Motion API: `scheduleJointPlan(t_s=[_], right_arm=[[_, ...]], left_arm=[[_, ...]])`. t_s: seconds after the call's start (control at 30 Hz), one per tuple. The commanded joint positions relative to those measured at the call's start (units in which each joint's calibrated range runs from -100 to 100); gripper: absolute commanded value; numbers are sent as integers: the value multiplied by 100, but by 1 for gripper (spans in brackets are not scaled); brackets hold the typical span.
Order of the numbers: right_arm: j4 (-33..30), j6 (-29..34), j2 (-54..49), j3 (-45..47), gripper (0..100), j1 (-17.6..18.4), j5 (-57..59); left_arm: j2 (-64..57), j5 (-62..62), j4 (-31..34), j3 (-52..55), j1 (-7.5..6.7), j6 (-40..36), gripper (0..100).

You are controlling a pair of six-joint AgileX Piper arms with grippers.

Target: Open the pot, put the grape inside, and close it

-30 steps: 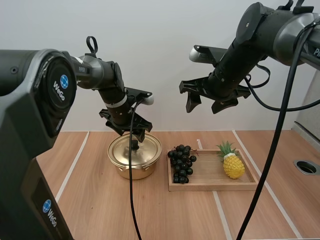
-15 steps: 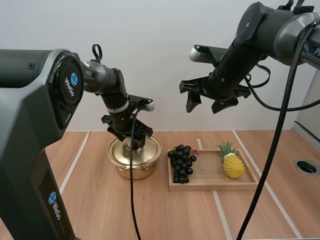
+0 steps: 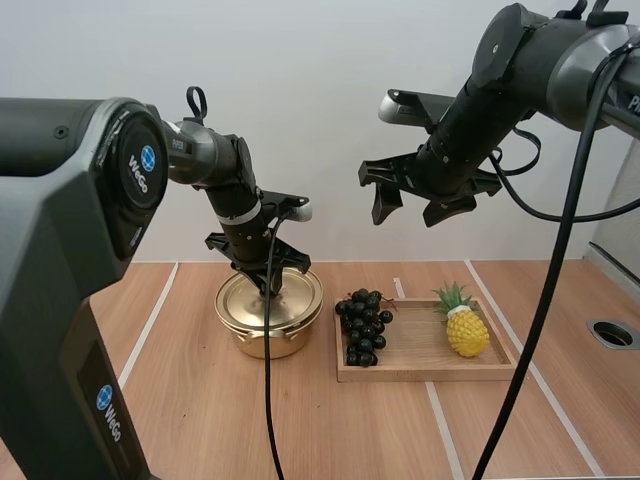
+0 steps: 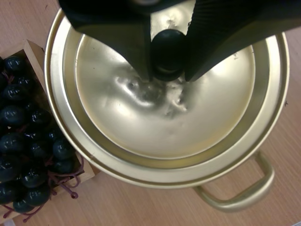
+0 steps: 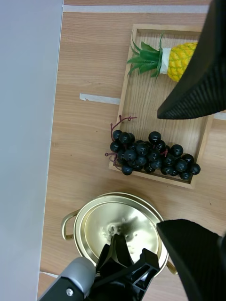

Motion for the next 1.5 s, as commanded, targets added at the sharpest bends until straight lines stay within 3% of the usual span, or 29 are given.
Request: scheduleJointPlan(t_s=[0.0,0.2,0.5,0.8,1.47], right_arm=[[36,-57,-74,12,100,-27,0],[36,-57,-74,12,100,-27,0],[36,-57,-74,12,100,-27,0],[36,-57,-74,12,100,-27,0],[36,-67,-74,12,100,-27,0]], left_arm=[[-18,-61,82,27,0,-71,1],[-255,-253,176,-163,0,-177,1],[-855,-262,909,-706,0,-706,1],[-1766,-382,920,-1187,0,-971,1],[-3432,-1319,1751,-3925,14,-1519,0]])
